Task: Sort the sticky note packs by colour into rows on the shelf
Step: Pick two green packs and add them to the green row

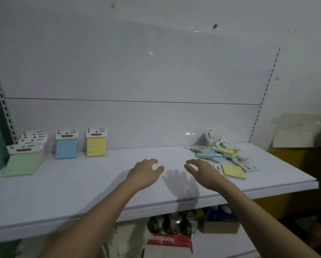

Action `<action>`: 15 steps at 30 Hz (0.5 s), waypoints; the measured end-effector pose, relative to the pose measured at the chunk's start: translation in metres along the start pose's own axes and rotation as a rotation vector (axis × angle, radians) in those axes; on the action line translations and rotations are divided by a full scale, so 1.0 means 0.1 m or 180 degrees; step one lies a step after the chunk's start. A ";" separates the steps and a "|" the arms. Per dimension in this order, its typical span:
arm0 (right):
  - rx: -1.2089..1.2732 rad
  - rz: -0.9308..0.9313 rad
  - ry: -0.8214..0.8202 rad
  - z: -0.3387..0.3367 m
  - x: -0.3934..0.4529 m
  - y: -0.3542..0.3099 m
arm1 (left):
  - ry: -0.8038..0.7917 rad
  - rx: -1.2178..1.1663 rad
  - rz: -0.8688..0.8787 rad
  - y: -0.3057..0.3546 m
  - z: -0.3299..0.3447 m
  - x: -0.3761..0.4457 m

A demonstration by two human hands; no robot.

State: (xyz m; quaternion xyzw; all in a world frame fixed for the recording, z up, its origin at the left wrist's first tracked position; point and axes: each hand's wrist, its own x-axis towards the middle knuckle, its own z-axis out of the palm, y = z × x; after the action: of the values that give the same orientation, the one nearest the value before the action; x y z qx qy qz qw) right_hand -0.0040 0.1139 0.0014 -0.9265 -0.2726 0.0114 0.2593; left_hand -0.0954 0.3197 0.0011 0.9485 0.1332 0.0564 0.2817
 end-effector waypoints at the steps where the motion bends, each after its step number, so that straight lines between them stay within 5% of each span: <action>1: 0.0027 0.0039 -0.0007 -0.09 -0.08 0.15 | -0.0010 -0.0004 -0.0011 0.13 0.10 -0.03; 15: 0.0617 0.0133 0.0229 -0.65 0.16 1.68 | 0.0276 -0.0150 -0.0110 1.13 1.18 0.73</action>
State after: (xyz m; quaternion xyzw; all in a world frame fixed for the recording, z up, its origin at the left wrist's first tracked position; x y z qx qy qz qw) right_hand 0.1046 -0.0293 -0.0219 -0.9023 -0.2413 0.0099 0.3570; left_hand 0.0214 0.1876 -0.0330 0.9359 0.1603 0.0957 0.2988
